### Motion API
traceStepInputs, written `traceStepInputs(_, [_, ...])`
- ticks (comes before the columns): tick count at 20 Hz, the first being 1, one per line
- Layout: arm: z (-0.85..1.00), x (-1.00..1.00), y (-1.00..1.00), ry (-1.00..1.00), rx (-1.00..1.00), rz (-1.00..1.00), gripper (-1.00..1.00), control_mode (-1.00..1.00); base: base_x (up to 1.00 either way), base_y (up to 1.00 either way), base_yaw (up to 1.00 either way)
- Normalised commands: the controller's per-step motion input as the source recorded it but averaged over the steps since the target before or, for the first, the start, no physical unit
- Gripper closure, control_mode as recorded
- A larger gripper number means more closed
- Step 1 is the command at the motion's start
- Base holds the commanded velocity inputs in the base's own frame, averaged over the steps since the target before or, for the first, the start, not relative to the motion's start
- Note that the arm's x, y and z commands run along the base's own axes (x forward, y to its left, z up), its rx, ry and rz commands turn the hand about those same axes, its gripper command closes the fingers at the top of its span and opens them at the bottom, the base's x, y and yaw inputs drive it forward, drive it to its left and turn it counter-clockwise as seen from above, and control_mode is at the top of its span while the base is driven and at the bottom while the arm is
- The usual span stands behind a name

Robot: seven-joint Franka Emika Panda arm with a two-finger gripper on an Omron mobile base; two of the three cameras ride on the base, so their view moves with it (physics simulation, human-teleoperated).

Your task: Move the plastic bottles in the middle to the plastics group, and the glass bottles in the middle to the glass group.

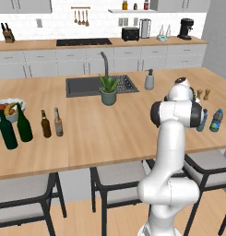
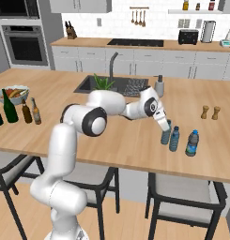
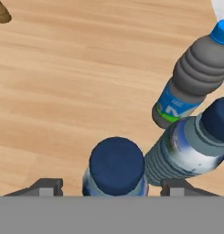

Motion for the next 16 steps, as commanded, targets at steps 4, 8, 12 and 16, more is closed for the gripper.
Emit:
traceStepInputs(4, [0.18,0.00,0.00,0.00,-0.07,0.00,-1.00,-1.00,0.00,0.00,0.00])
traceStepInputs(8, [0.54,-0.15,0.12,0.00,-0.05,0.00,-1.00,-1.00,0.00,0.00,0.00])
traceStepInputs(12, [0.97,-0.29,0.25,-0.03,0.00,0.00,-1.00,-1.00,0.00,0.00,0.00])
traceStepInputs(16, [0.91,-0.46,0.36,-0.01,0.00,0.07,-1.00,-1.00,0.00,0.00,0.00])
